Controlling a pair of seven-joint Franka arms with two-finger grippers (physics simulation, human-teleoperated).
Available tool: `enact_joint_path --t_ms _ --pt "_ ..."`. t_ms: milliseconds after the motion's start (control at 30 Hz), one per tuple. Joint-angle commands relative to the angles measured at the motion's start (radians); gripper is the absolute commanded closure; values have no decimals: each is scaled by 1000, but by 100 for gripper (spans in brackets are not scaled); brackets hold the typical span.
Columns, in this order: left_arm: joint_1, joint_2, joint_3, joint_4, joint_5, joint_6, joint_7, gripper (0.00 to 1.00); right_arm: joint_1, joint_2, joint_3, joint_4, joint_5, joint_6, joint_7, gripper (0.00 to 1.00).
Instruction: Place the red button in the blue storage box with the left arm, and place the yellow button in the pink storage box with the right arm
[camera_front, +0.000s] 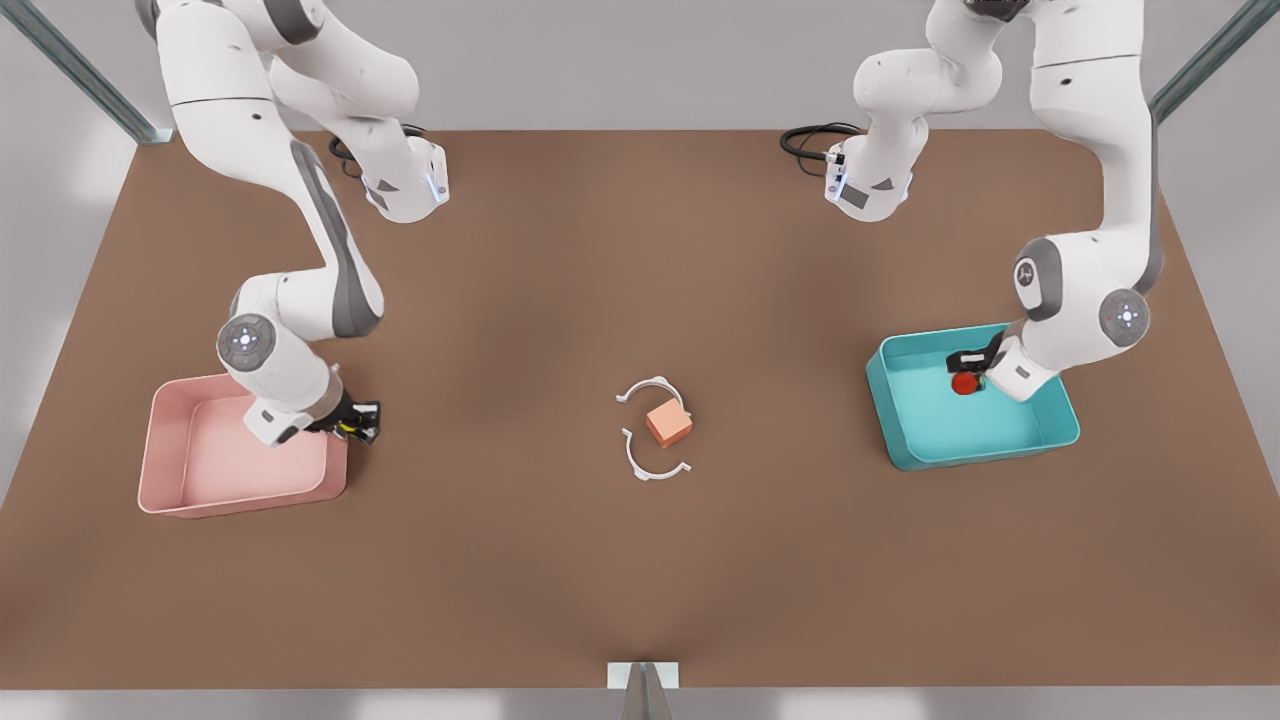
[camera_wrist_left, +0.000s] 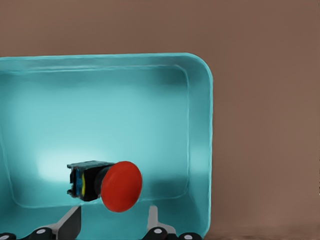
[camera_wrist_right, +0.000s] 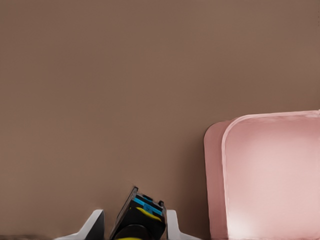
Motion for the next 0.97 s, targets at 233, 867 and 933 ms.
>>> enact_joint_path --t_ms 233,867,933 --pt "-47 -18 -5 773 24 -665 -41 0 -533 -8 323 -37 1 1 -473 51" --pt "-53 -61 -8 654 26 -524 -44 0 199 34 -168 707 61 -778 -26 0" --pt "-53 -56 -8 655 26 -525 -44 0 180 34 -154 707 61 -783 -26 0"
